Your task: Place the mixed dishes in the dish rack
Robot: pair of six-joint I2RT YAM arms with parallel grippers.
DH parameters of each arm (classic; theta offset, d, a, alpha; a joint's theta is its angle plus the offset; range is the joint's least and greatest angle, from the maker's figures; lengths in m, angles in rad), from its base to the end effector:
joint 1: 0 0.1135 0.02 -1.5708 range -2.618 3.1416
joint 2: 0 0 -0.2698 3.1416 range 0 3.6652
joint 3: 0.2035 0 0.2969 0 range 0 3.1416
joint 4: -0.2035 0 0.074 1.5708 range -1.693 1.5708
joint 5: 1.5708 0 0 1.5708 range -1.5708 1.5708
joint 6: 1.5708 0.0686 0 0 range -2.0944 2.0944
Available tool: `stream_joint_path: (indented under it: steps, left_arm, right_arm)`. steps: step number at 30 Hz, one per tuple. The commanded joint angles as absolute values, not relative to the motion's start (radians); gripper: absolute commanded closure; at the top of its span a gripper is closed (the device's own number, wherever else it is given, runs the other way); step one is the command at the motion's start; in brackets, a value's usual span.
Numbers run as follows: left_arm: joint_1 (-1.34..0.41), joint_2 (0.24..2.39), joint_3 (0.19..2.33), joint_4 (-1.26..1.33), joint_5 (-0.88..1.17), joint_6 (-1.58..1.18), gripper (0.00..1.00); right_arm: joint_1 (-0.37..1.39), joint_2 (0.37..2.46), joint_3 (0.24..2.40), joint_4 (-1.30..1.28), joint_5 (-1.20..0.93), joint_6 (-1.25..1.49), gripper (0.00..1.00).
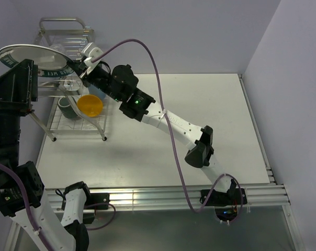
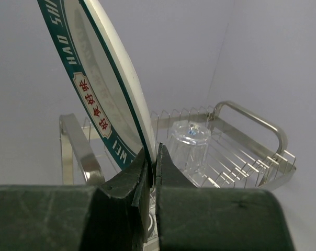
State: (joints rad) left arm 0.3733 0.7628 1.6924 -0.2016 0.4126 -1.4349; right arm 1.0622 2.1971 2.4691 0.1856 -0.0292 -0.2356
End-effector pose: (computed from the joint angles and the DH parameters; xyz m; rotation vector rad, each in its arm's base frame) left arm 0.0593 -0.0063 0.6599 -0.4386 0.8694 -1.1557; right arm 0.2758 0.4988 0.5310 -0.7126 0.8952 0.7536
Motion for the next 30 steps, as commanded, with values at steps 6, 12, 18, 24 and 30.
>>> stream_joint_path:
  steps: [6, 12, 18, 24, 30]
  left_arm:
    - [0.371, 0.759, 1.709, -0.187, 0.405, -1.439, 0.01]
    - [0.37, 0.762, 1.703, -0.183, 0.405, -1.44, 0.01]
    - [0.37, 0.746, 1.674, -0.206, 0.4, -1.451, 0.01]
    - [0.37, 0.742, 1.666, -0.196, 0.397, -1.456, 0.01]
    - [0.37, 0.738, 1.661, -0.202, 0.393, -1.456, 0.01]
  right_arm:
    - [1.063, 2.212, 2.531, 0.299, -0.008, -0.213, 1.0]
    - [1.06, 2.223, 2.517, 0.299, -0.008, -0.212, 1.0]
    - [1.054, 2.223, 2.494, 0.296, -0.025, -0.201, 1.0]
    - [1.051, 2.247, 2.51, 0.288, -0.02, -0.206, 1.0]
    - [1.043, 2.26, 2.508, 0.288, -0.017, -0.204, 1.0]
